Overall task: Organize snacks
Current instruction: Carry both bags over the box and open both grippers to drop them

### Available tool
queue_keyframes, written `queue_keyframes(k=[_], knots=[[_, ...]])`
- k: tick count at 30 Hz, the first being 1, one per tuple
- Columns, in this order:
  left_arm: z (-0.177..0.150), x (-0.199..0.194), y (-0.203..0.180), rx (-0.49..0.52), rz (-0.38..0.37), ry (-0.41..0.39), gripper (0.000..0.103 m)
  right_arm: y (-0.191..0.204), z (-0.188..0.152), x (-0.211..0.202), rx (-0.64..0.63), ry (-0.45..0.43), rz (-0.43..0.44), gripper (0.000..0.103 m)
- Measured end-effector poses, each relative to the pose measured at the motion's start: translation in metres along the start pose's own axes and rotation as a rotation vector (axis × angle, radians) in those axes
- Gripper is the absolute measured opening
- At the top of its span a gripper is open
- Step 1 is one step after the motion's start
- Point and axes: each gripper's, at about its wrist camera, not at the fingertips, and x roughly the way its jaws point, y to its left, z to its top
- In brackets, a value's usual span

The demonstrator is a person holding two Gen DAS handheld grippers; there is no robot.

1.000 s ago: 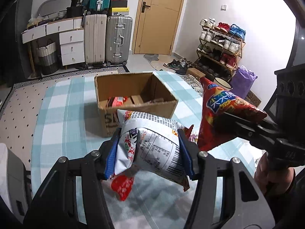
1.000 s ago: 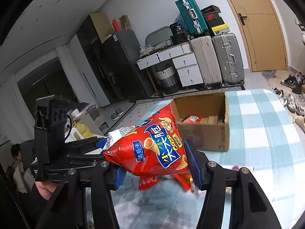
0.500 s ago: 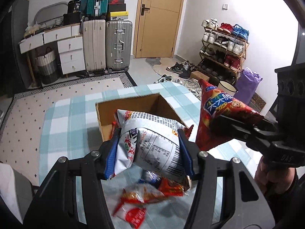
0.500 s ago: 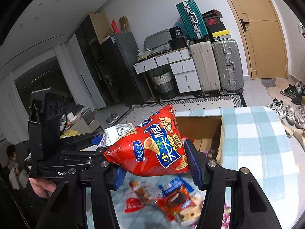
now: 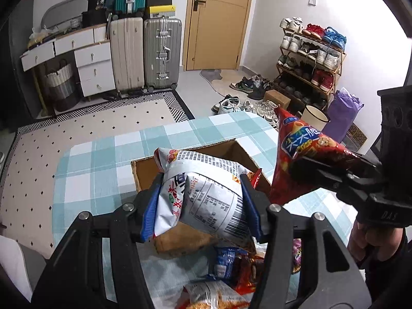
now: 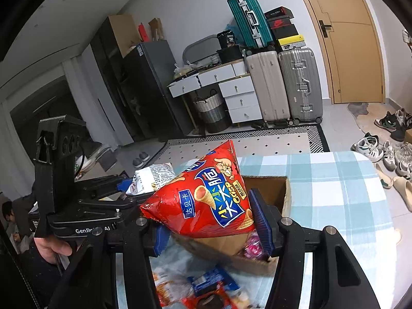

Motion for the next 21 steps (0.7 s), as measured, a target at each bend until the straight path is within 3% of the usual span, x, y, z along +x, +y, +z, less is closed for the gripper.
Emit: queue_keyframes(k=[5,18,21], knots=[[0.007,0.043,0.011,0.027,0.038,0.018,0.054,-0.014,0.003,0.026,0.014,0.029,-0.012,0.056],[-0.011,0.111,0.045,-0.044,-0.003,0.080,0.056,-0.039,-0.015,0.082,0.030,0.108,-0.053,0.057],[-0.012,0.112,0.046,-0.044,0.009,0.070,0.074,-0.041,-0.016,0.087,0.034,0.109,-0.052,0.064]])
